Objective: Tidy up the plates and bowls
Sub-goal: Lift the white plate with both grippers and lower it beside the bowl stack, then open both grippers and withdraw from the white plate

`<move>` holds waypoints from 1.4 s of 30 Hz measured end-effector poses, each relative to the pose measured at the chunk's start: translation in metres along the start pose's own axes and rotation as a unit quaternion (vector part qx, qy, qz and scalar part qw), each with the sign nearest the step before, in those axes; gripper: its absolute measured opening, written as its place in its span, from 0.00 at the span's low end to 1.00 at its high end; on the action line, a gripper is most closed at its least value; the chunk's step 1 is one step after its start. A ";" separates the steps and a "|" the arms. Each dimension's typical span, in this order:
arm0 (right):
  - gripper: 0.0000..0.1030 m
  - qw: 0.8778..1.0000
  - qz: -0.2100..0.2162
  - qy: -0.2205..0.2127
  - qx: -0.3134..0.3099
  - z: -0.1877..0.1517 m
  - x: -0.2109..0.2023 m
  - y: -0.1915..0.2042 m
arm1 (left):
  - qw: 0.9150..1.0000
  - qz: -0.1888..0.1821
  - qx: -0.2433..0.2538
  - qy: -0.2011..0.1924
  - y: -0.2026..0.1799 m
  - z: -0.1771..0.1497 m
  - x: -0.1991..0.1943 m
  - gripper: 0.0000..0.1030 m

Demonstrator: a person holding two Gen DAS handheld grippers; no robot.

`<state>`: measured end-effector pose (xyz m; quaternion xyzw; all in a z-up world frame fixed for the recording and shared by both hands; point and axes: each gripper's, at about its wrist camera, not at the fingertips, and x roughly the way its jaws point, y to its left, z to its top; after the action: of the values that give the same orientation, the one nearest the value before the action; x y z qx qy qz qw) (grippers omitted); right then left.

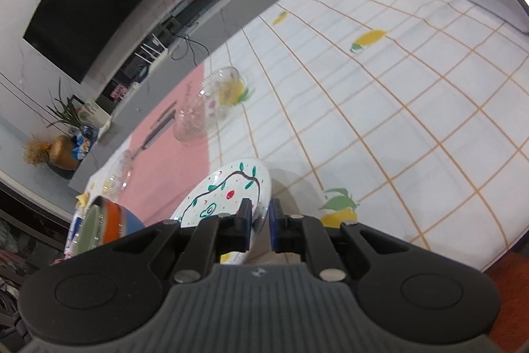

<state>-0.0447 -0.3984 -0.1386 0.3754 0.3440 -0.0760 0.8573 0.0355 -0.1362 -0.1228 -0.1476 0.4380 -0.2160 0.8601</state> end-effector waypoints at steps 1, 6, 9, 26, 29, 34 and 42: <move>0.09 1.000 -0.004 0.003 0.000 -0.001 0.003 -0.001 | 1.000 0.002 0.000 0.001 0.000 -0.001 0.001 0.14; 0.09 1.000 -0.010 0.012 0.004 -0.003 0.013 -0.004 | 1.000 0.012 -0.001 0.003 0.002 -0.002 0.007 0.14; 0.09 1.000 -0.012 0.012 -0.001 -0.003 0.016 -0.002 | 1.000 0.020 -0.002 0.007 0.002 -0.003 0.012 0.14; 0.20 0.999 -0.043 0.009 -0.030 -0.005 0.032 0.007 | 0.999 0.033 0.013 0.003 0.000 -0.005 0.022 0.14; 0.25 0.998 -0.049 0.007 -0.039 -0.007 0.030 0.011 | 0.999 0.038 0.028 -0.005 -0.004 -0.006 0.020 0.24; 0.50 0.996 -0.065 -0.009 -0.057 -0.008 0.023 0.019 | 0.999 0.032 0.032 -0.018 -0.009 -0.004 0.013 0.48; 0.66 0.993 -0.069 -0.036 -0.084 -0.003 0.006 0.037 | 0.998 0.011 0.046 -0.034 -0.020 0.003 -0.009 0.51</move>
<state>-0.0274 -0.3695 -0.1223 0.2750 0.3434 -0.1191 0.8901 0.0286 -0.1492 -0.1061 -0.1102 0.4001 -0.2209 0.8826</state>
